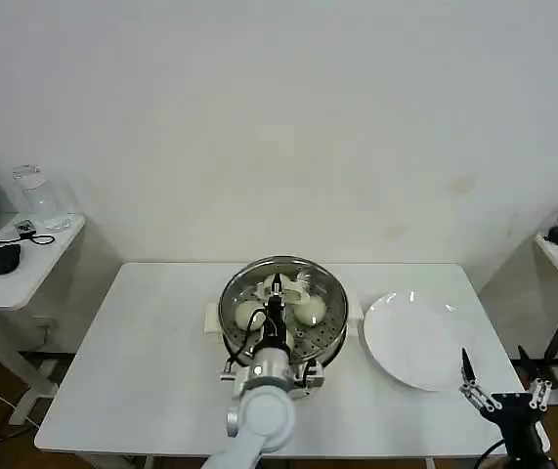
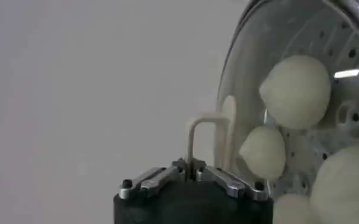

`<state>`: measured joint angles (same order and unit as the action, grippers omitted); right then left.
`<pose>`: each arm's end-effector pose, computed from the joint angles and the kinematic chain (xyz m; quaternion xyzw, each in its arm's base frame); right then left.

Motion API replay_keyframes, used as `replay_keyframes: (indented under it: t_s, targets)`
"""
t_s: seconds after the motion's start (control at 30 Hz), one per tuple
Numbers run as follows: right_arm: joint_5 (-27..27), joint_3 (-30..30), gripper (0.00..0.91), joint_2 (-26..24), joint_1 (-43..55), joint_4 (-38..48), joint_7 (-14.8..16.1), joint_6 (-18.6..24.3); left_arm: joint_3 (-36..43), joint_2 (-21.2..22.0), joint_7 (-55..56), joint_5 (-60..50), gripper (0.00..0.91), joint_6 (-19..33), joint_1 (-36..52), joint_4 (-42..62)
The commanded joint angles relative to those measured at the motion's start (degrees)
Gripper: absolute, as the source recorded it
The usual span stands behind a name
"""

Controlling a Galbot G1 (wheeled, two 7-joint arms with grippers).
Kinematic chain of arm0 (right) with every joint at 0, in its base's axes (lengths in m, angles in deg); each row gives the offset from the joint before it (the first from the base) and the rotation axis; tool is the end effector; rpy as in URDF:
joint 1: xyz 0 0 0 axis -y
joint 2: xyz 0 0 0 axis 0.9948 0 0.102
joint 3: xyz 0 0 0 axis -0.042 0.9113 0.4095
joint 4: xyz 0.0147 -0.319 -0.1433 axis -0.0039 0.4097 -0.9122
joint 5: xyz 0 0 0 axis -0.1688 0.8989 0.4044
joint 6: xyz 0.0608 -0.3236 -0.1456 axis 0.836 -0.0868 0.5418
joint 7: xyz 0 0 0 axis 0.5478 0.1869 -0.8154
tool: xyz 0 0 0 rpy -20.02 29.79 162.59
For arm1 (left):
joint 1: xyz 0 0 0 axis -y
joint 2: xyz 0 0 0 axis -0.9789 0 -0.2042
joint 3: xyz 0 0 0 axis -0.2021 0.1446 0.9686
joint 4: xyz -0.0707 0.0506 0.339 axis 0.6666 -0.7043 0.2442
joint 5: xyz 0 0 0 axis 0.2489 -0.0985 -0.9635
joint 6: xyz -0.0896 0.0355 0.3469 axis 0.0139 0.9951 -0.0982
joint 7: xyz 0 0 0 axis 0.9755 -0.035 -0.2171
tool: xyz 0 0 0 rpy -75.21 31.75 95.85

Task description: Take steamed baozi put them in steamer then cover it.

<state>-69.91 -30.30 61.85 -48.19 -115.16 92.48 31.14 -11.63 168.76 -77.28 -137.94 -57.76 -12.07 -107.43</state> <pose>0.1043 -0.1374 -0.2950 0.0384 0.9932 -0.0828 0.0719 0.2921 -0.1767 -0.2759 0.0204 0.7127 0.7011 0.0085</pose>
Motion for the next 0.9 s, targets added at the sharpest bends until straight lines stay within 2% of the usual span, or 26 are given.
replay_keyframes:
  t_s: [0.03,0.27,0.3,0.33,0.67,0.9]
  targets:
    - [0.0,0.1,0.907,0.0,0.1,0.1,0.0,0.0,0.2,0.0,-0.5,-0.6,0.0,0.0,-0.7,-0.8]
    - [0.2,0.7,0.907,0.0,0.2,0.2,0.0,0.0,0.0,0.3,-0.7,-0.5,0.0,0.2,-0.9,-0.7]
    - [0.2,0.7,0.907,0.0,0.1,0.2,0.0,0.0,-0.2,0.3,-0.6,-0.4,0.081,0.2,-1.0,-0.6]
    - [0.2,0.7,0.907,0.0,0.1,0.2,0.0,0.0,-0.2,0.4,-0.6,-0.2,0.907,0.2,-1.1,-0.7]
    - [0.3,0.8,0.907,0.0,0.1,0.2,0.0,0.0,-0.2,-0.4,-0.8,1.2,0.907,0.0,-2.0,-2.8]
    - [0.3,0.9,0.907,0.0,0.0,0.2,0.0,0.1,0.0,-4.9,-0.5,5.3,0.907,0.0,-3.9,-9.0]
